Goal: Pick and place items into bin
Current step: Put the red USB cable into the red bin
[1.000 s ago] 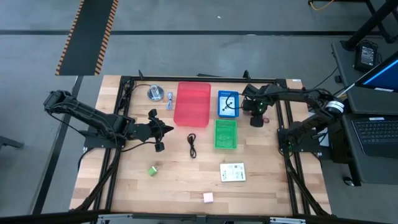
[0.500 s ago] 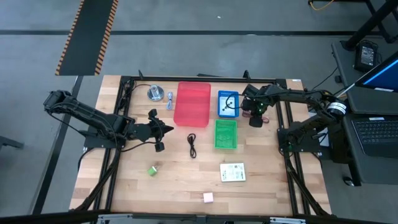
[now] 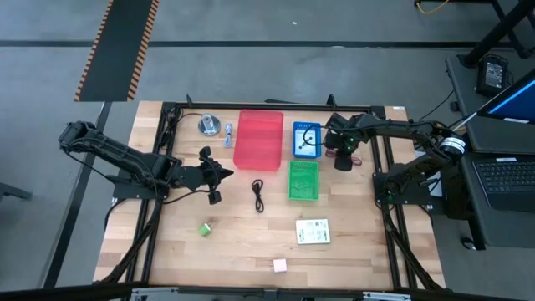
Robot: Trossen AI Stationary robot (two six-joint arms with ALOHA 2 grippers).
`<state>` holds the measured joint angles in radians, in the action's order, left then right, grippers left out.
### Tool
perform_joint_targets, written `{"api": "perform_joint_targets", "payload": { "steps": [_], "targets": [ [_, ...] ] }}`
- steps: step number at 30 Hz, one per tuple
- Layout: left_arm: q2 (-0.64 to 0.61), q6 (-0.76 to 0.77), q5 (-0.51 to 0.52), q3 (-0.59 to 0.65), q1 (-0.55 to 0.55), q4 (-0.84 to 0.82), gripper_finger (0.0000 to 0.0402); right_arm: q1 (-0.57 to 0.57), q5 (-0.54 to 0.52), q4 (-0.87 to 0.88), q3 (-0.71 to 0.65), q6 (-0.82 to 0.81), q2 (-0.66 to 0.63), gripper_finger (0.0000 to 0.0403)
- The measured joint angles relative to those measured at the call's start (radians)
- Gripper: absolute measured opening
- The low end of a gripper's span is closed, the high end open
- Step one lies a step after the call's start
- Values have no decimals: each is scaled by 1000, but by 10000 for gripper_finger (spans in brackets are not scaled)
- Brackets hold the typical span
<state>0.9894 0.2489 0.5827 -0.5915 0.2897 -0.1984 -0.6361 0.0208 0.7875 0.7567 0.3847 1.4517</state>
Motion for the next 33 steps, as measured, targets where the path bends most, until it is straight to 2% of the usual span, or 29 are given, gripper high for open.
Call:
{"api": "perform_joint_targets", "payload": {
  "steps": [6, 20, 24, 28, 33],
  "targets": [
    [0, 0, 0, 0, 0, 0, 2, 0, 0, -51, -21, -3, 20, 100],
    [0, 11, 0, 0, 0, -2, 2, 0, 0, -138, -89, 2, 31, 99],
    [0, 19, 0, 0, 0, -3, 2, 1, -11, -136, -89, 12, 31, 70],
    [0, 19, 0, 0, 0, -4, 2, 1, -17, -136, -90, 11, 31, 13],
    [0, 19, 0, 0, 1, -7, 2, 3, -25, -126, -89, -11, 32, 3]
  ]
}}
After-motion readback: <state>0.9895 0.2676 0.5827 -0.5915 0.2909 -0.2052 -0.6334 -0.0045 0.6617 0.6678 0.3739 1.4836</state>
